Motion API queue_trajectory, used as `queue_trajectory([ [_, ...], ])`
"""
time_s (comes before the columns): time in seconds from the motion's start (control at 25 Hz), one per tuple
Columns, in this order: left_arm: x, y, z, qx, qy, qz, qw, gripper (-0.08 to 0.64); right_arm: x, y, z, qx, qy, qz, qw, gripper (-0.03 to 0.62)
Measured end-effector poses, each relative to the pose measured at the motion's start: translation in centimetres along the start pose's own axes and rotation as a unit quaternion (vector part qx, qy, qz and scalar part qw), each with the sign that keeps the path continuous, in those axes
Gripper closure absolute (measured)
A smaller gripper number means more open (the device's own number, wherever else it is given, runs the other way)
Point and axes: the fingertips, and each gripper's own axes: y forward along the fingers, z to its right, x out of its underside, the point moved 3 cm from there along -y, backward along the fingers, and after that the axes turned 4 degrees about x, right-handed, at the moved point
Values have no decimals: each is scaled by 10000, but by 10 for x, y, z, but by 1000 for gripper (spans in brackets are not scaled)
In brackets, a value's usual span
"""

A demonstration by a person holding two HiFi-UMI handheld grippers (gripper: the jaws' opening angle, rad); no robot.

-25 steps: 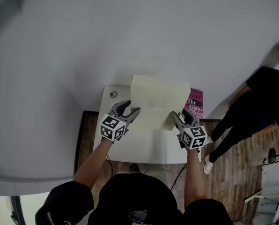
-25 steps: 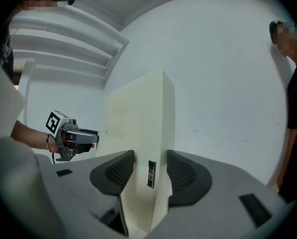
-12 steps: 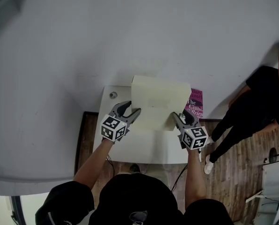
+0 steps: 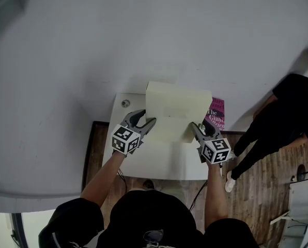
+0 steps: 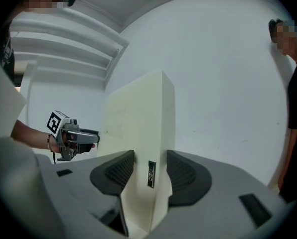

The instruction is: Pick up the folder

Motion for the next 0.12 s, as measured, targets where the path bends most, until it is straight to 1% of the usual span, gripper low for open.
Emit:
queue_trajectory([
  [0.12,0,0,-1,-8,-2,-5,10000,321,0,1,0,-12,7,0,10000,368],
])
